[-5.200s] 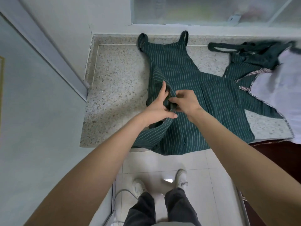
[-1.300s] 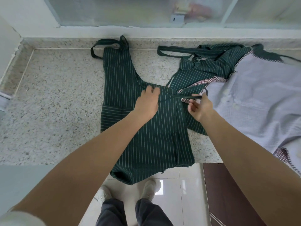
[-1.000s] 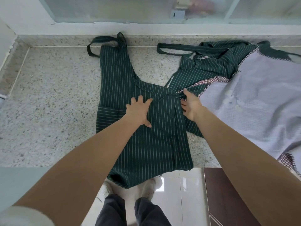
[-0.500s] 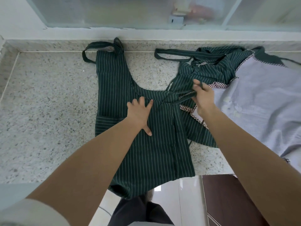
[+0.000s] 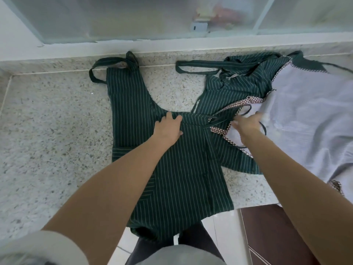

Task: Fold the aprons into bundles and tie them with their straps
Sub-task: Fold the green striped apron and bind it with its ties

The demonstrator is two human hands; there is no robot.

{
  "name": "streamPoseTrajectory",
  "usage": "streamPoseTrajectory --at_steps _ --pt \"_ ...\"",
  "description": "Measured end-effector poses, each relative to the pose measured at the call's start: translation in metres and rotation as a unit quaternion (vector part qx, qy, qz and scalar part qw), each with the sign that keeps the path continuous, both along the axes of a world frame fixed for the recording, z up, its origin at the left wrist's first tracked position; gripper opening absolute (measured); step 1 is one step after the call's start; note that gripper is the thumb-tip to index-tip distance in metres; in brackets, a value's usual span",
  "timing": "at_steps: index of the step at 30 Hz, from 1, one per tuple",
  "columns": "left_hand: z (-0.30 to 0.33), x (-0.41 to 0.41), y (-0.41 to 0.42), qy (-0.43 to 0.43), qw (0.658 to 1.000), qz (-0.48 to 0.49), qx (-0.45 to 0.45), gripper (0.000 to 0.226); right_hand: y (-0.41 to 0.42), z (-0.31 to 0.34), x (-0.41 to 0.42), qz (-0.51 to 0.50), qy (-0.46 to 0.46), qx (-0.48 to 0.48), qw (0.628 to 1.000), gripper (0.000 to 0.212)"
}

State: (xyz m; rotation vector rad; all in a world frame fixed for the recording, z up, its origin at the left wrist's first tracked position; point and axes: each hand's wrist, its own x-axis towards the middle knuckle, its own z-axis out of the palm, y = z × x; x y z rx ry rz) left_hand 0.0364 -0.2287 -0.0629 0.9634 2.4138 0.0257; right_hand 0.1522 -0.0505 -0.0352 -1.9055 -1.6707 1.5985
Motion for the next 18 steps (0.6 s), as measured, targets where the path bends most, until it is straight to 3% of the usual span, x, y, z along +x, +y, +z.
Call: streamPoseTrajectory --at_steps 2,3,5,7,12,18 --pt "-0.006 -0.001 0.001 0.035 0.998 -0.008 0.055 0.039 -0.011 -0.001 0.006 0.159 -0.122 0.139 0.970 0.063" --pt "-0.007 -0.002 0.003 0.049 0.996 -0.012 0.067 0.035 -0.016 -0.003 0.007 0.237 -0.118 0.196 0.944 0.054" --pt "-0.009 -0.004 0.008 0.063 0.995 -0.032 0.066 0.029 -0.023 -0.012 0.006 0.375 -0.077 0.217 0.898 0.037" --pt "-0.008 -0.006 0.014 0.064 0.996 -0.044 0.050 0.024 -0.029 -0.022 0.001 0.488 -0.084 0.195 0.847 0.035" --pt "-0.004 -0.001 0.021 0.081 0.996 -0.028 0.034 0.019 -0.030 -0.031 -0.021 0.560 -0.159 0.289 0.760 0.038" --pt "-0.010 -0.013 0.024 0.101 0.994 -0.020 0.045 0.021 -0.010 -0.026 -0.044 0.582 -0.136 0.217 0.772 0.021"
